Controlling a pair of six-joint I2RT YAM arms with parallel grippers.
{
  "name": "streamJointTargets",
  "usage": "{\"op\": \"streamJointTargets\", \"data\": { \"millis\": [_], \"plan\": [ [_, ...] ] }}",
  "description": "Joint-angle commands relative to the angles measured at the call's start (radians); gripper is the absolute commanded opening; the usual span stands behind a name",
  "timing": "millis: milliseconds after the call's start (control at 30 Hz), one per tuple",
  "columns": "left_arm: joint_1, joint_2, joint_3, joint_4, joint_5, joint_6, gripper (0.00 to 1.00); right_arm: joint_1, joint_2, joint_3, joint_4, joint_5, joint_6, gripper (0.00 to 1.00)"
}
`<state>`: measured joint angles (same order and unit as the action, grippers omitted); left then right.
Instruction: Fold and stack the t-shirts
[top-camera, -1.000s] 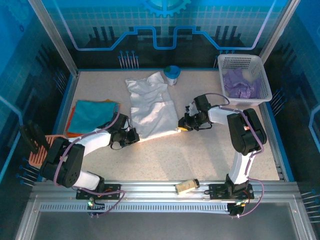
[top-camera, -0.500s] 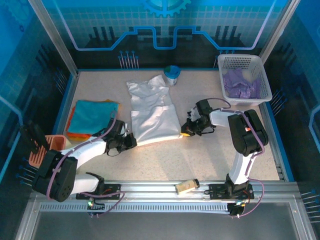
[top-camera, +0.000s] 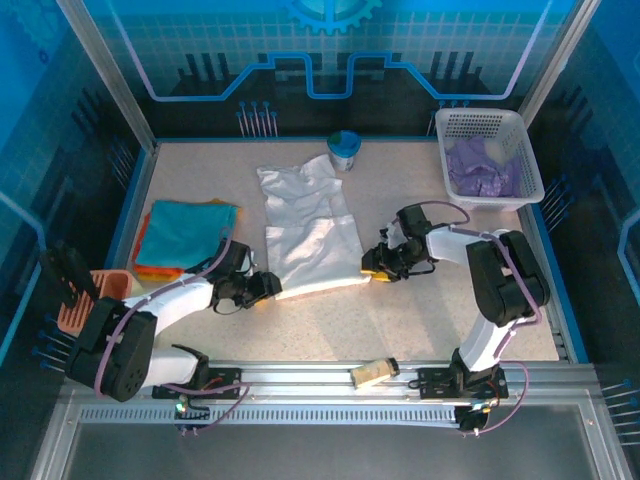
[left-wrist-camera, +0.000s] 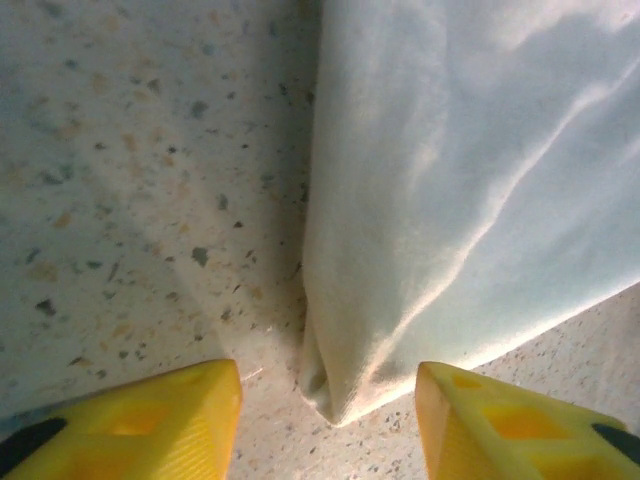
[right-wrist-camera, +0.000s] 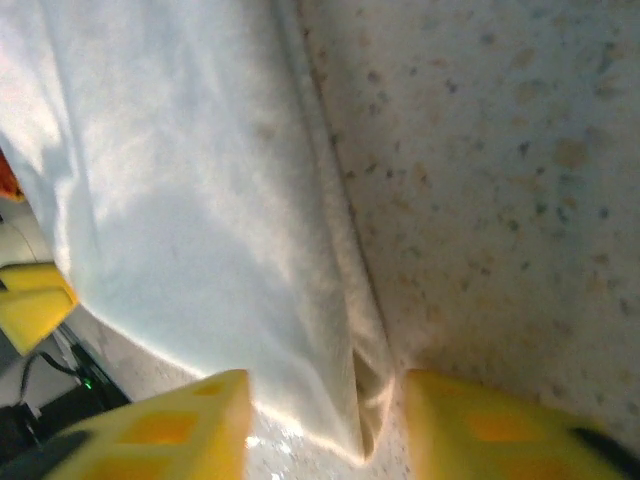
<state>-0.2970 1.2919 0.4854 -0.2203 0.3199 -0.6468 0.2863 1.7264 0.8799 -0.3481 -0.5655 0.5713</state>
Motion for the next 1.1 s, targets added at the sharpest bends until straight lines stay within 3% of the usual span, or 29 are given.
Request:
{"op": "streamJointTargets", "data": {
  "millis": [0, 167, 600, 800, 1067],
  "plan": [
    [0.009, -0.039, 0.011, -0.126, 0.010, -0.031, 0.53, -0.013, -0.045, 0.025, -0.095, 0.027, 0.001, 0.56],
    [0.009, -0.035, 0.005, -0.081, 0.048, -0.084, 0.51, -0.003, -0.061, 0.005, -0.068, 0.020, 0.045, 0.59],
    [0.009, 0.122, 0.015, 0.155, 0.120, -0.182, 0.42, 0.099, 0.022, 0.022, 0.011, 0.092, 0.131, 0.54],
    [0.006, 0.139, 0.046, 0.158, 0.132, -0.182, 0.36, 0.162, 0.006, 0.087, -0.123, 0.260, 0.088, 0.53],
    [0.004, 0.195, 0.079, 0.158, 0.135, -0.169, 0.35, 0.182, -0.009, 0.114, -0.186, 0.370, 0.062, 0.53]
  ]
}}
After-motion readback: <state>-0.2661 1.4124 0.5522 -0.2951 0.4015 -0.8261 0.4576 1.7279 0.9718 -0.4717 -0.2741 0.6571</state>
